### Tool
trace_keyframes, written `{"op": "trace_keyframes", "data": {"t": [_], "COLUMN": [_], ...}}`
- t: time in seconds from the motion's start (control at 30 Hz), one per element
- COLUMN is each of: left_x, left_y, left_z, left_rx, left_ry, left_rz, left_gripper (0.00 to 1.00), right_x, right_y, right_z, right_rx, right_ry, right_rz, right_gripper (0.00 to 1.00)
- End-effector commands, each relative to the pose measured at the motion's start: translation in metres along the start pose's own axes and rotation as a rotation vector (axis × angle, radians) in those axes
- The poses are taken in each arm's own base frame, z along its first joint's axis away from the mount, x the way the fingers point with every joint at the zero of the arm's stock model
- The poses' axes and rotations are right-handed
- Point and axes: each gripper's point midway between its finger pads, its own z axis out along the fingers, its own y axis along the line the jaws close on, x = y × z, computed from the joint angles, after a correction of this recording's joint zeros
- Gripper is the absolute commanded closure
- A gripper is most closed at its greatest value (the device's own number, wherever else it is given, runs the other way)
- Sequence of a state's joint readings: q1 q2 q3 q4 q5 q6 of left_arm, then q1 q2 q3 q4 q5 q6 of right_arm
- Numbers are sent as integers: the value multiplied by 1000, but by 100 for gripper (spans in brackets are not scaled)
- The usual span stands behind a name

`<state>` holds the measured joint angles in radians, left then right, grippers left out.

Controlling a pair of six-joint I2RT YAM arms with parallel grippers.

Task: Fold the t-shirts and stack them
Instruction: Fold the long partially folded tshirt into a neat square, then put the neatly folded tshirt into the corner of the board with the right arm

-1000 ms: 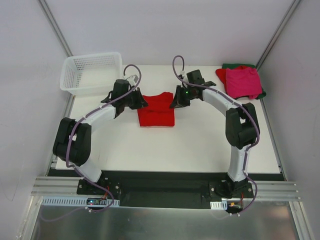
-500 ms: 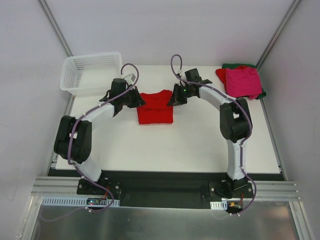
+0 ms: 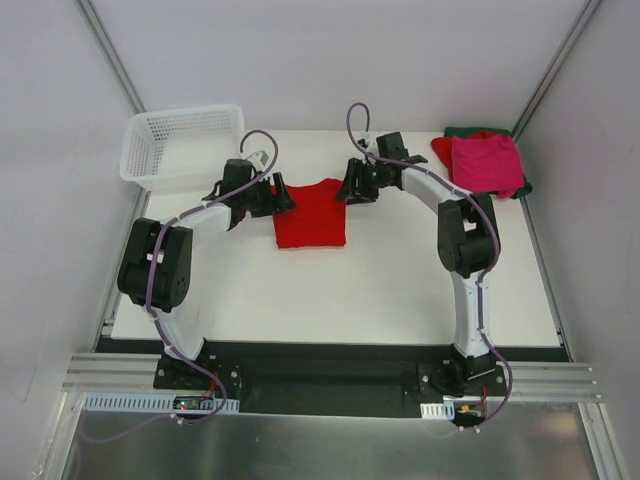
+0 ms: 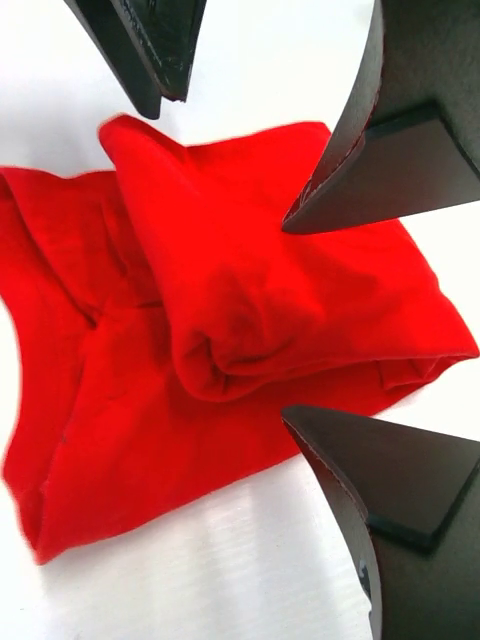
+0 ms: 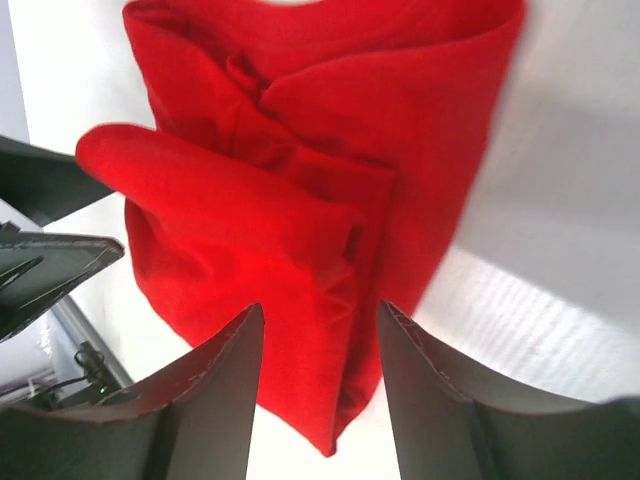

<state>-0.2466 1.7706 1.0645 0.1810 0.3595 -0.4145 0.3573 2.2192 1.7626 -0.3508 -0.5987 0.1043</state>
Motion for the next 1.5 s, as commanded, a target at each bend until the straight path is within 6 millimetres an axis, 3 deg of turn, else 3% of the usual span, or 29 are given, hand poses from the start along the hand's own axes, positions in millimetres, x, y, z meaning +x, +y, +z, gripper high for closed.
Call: {"op": "trace_keyframes", "data": {"t": [0.0, 0.13, 0.23, 0.27, 0.3, 0.33, 0.37, 0.43, 0.47, 0.6, 0.73, 1.0, 1.1, 1.3, 1.47], "left_x": [-53, -61, -64, -67, -66, -61, -60, -54, -51, -41, -25, -11, -2, 16, 10], "left_y": [-28, -40, -50, -56, -60, -65, -69, -76, -75, -84, -90, -119, -118, -96, -82], "left_z": [-16, -35, -55, -64, -68, -70, -73, -73, -68, -54, -25, 8, 19, 46, 71], "left_rx": [62, 76, 87, 100, 111, 139, 156, 202, 210, 287, 339, 497, 512, 472, 436], "left_ry": [-135, -165, -182, -188, -184, -162, -156, -124, -106, -32, 49, 147, 179, 215, 198], "left_rz": [67, 79, 93, 99, 105, 105, 103, 96, 89, 69, 70, 44, 28, 10, 18], "left_gripper": [30, 28, 32, 38, 46, 65, 100, 100, 100, 100, 100, 100, 100, 100, 100], "right_x": [-28, -19, -13, -5, -1, -1, 9, 12, 19, 32, 46, 54, 53, 52, 55], "right_y": [9, 7, 15, 13, 13, 20, 14, 15, 13, 14, 10, 1, -1, -3, -8], "right_z": [-31, -48, -62, -63, -65, -73, -72, -79, -78, -82, -84, -87, -86, -83, -82], "right_rx": [13, 32, 23, 29, 31, 25, 34, 47, 51, 38, 51, 92, 97, 99, 110], "right_ry": [-107, -125, -134, -122, -121, -137, -122, -135, -121, -107, -98, -92, -88, -81, -65], "right_rz": [-91, -93, -102, -93, -93, -106, -93, -91, -83, -54, -39, -42, -40, -38, -34], "right_gripper": [48, 48, 48, 48, 50, 65, 74, 97, 99, 99, 99, 99, 99, 99, 99]}}
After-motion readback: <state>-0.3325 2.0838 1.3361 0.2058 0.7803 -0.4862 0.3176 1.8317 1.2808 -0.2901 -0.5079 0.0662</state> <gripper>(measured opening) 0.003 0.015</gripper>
